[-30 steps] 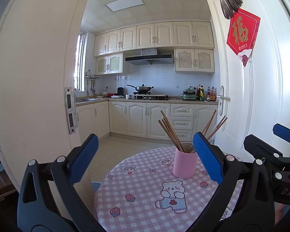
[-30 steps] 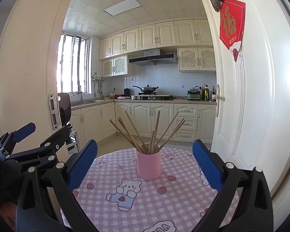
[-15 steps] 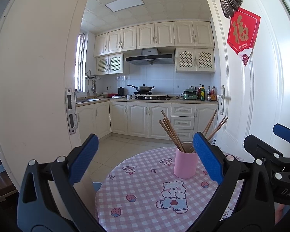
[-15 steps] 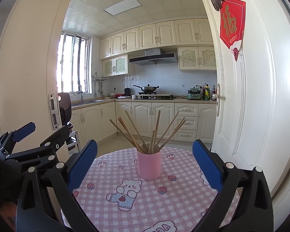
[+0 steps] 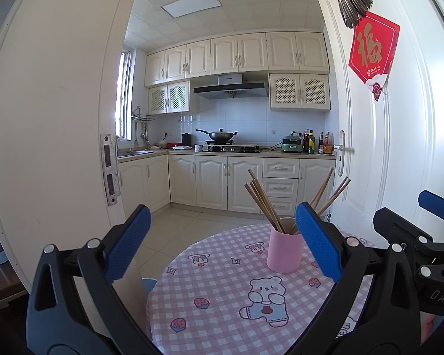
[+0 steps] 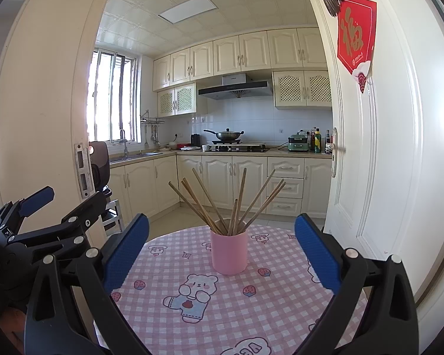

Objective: Organize utensils

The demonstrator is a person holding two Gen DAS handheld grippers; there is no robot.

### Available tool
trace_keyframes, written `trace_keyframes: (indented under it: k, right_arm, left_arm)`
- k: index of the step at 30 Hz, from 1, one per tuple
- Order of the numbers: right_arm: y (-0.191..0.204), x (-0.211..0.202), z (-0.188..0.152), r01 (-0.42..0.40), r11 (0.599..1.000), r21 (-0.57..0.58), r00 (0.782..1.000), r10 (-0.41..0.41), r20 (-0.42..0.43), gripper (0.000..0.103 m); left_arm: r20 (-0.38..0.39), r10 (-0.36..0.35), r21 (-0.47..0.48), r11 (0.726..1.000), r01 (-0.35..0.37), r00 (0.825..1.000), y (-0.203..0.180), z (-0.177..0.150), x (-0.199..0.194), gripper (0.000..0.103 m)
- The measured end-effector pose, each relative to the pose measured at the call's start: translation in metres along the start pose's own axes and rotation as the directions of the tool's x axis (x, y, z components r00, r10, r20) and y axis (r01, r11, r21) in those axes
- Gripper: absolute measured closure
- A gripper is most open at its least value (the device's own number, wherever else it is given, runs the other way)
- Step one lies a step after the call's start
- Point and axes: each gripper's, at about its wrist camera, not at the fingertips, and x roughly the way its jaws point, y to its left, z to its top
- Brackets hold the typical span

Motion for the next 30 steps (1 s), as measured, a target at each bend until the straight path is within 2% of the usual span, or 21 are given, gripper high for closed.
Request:
trace_keyframes:
  k: [30]
  right_arm:
    - [-0.008,0.016,-0.010,-0.009,1.000,0.012,0.999,0.010,-0.032,0.008]
  left_arm:
    - [-0.032,0.018,0.015,1.000,-0.018,0.999,-0.004,-0.008,0.010,0.006]
